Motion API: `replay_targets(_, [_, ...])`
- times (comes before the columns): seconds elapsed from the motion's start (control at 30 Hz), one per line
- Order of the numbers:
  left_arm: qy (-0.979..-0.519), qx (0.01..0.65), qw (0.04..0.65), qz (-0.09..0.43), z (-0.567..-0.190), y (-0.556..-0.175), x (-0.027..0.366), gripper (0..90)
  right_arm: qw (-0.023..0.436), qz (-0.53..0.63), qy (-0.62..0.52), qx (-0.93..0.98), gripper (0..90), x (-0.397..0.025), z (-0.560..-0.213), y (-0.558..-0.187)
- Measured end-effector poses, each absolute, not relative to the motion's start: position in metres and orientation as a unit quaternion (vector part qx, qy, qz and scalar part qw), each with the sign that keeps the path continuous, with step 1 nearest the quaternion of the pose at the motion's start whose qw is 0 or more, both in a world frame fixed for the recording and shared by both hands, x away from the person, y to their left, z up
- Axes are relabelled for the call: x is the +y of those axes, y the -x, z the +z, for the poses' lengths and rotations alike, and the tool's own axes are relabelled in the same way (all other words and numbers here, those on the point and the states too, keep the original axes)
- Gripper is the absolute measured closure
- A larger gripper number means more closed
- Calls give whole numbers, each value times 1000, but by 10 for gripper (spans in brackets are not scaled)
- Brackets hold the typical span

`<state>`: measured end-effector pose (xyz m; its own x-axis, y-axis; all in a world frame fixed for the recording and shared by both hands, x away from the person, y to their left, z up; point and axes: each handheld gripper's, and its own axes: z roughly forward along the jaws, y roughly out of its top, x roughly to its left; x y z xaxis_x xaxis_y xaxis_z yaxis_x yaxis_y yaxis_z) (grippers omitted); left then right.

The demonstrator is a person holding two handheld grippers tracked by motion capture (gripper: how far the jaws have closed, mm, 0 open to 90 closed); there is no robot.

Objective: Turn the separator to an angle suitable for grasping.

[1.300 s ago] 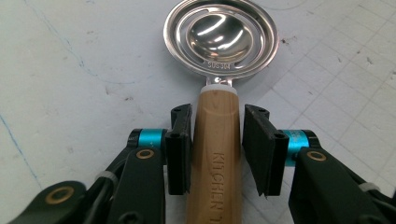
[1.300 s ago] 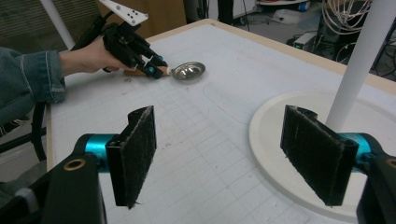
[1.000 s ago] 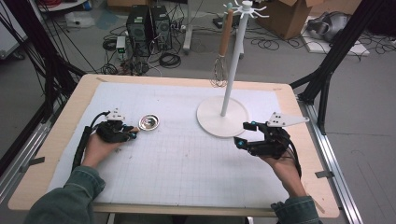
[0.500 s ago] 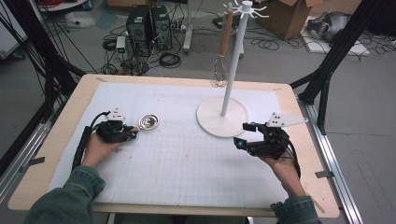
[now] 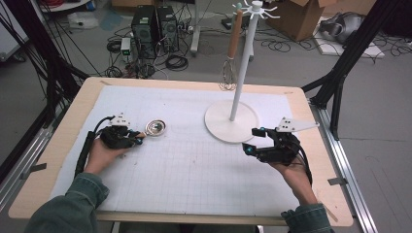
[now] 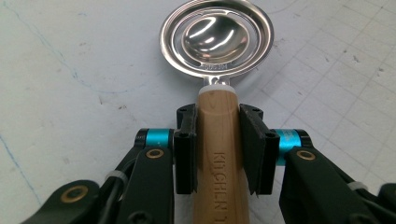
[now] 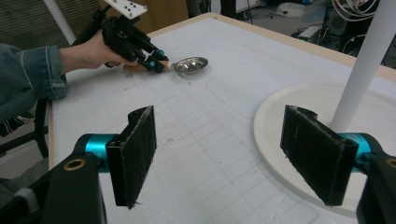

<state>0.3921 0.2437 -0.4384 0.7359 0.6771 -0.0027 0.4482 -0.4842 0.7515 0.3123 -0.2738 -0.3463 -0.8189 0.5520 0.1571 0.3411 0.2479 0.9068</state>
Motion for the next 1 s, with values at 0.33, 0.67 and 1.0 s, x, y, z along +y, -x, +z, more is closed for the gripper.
replay_targets(0.33, [-849,308,405,143,-431,-386,241,684,96,543,-282,785,263,-271,-347,-314])
replay_targets(0.67, [-857,262,426,126,-424,-374,227,683,94,540,-277,789,263,-266,-348,-314])
replay_targets(1.0, [-864,223,438,108,-420,-363,213,683,86,535,-277,793,263,-262,-350,-315])
